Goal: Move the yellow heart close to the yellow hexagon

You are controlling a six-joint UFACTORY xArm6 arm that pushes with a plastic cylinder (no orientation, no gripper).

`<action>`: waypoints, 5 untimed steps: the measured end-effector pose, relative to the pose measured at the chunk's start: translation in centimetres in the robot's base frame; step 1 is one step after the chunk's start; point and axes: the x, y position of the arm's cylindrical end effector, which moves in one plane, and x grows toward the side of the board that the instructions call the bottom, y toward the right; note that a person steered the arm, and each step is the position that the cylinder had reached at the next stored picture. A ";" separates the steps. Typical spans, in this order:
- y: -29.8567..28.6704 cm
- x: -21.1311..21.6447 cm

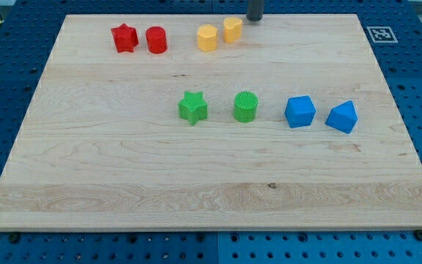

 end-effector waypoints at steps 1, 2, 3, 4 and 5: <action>-1.5 0.6; -2.7 1.4; -3.3 2.2; -3.4 2.2; -3.4 2.2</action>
